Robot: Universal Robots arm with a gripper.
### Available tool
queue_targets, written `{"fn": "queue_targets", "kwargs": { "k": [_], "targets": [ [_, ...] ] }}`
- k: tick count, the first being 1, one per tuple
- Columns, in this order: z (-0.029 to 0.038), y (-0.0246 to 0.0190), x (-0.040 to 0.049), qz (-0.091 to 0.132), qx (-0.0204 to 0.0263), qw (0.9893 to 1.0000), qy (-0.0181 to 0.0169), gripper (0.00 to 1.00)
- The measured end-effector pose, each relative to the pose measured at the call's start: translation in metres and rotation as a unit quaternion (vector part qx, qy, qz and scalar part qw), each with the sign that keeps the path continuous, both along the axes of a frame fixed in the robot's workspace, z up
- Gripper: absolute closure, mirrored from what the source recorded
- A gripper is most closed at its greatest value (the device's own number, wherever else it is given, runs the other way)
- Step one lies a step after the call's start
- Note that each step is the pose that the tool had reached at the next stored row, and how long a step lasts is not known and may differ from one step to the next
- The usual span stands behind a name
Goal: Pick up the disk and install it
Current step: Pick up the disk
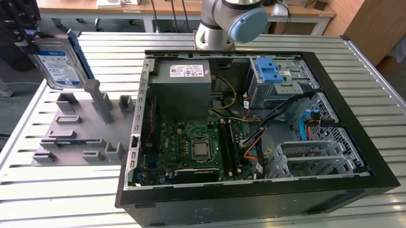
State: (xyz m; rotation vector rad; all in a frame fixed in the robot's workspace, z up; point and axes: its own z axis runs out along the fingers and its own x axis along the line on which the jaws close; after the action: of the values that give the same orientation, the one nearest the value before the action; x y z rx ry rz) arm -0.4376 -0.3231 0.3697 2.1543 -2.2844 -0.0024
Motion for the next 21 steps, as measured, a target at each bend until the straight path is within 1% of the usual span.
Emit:
{"fn": "queue_targets", "kwargs": {
  "k": [5, 21],
  "targets": [
    [0.0019, 0.0000, 0.0000, 0.000, 0.0000, 1.0000, 0.0000, 0.64],
    [0.0138, 0.0000, 0.0000, 0.000, 0.0000, 1.0000, -0.0001, 0.64]
  ]
}}
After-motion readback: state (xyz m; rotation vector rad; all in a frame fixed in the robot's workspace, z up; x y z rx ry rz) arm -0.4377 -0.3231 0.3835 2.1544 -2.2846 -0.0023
